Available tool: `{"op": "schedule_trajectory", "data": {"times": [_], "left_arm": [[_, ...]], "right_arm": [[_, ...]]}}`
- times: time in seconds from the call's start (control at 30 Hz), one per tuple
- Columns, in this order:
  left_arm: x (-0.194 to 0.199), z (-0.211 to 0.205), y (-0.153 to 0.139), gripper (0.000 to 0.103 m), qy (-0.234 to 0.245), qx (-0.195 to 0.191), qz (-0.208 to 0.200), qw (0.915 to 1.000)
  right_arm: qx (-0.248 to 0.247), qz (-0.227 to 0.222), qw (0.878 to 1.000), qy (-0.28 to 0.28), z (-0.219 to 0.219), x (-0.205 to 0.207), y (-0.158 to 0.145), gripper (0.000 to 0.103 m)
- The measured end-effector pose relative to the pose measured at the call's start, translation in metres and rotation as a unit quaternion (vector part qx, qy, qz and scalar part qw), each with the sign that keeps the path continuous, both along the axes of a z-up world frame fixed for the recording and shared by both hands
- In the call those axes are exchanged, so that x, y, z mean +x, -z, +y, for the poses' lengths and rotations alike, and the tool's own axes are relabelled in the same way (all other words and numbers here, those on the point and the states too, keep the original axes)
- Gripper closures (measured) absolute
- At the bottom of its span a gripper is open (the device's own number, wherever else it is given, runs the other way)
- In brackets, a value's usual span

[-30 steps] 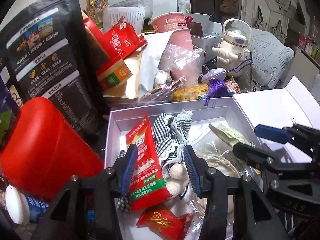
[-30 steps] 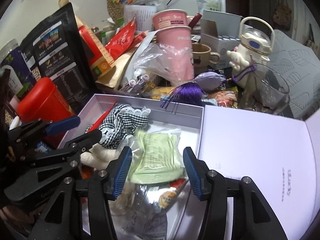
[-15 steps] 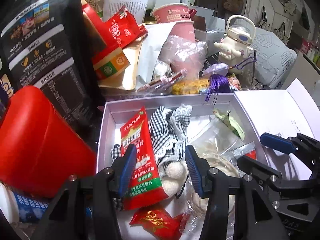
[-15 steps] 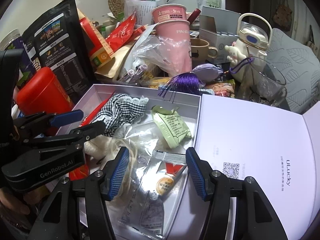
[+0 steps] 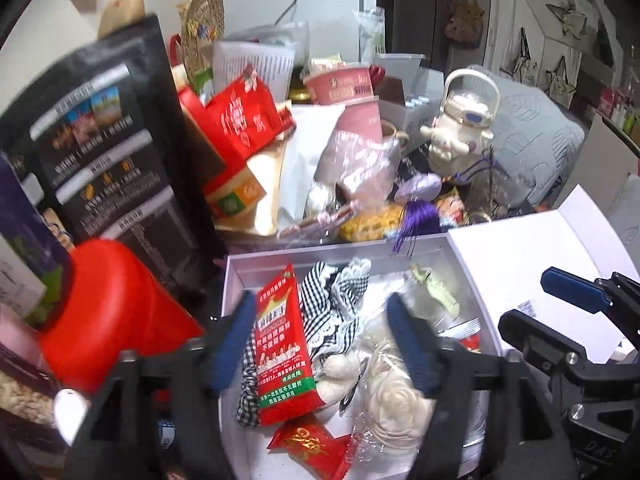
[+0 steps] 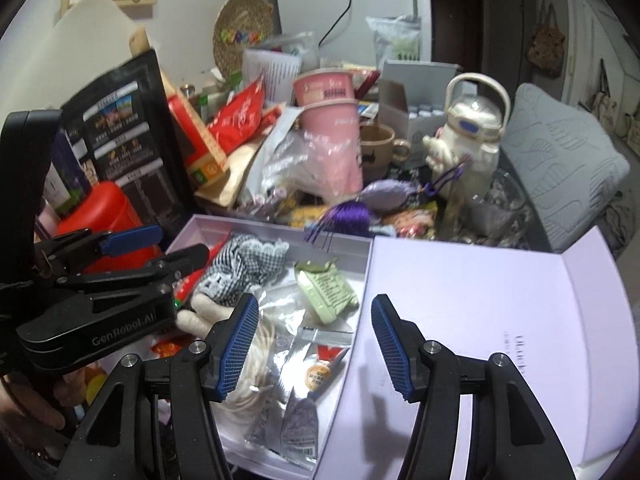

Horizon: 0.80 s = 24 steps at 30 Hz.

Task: Organize soft objects

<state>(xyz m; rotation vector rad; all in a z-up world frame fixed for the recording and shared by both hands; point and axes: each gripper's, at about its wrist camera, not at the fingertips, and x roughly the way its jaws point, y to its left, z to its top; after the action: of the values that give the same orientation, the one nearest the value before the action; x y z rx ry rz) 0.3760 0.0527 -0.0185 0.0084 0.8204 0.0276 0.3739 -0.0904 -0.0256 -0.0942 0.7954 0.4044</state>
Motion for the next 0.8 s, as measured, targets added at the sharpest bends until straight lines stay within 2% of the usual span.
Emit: {"op": "schedule_trajectory", "data": {"times": [0.07,0.17,0.33,0.8], "left_arm": [[-0.008,-0.002,-0.013,0.030,-0.006,0.009,-0.021,0.9997],[-0.013,-0.003,-0.027,0.029,-0.006,0.006,-0.028,0.9996],[-0.029,-0.005,-0.052,0.024,-0.013,0.015,-0.055,0.9983],[-0.100,-0.013,-0.121,0.023,0.004,0.009,-0.135,0.9908]], "right_arm": [[0.001,-0.007,1.000,0.005,-0.003,-0.004,-0.008,0.044],[0.003,-0.018,1.000,0.013,-0.008,-0.010,-0.021,0.043],[0.009,-0.042,0.999,0.022,-0.017,-0.025,-0.044,0.035],[0.010,-0.140,0.990,0.030,-0.028,-0.096,-0.112,0.018]]}}
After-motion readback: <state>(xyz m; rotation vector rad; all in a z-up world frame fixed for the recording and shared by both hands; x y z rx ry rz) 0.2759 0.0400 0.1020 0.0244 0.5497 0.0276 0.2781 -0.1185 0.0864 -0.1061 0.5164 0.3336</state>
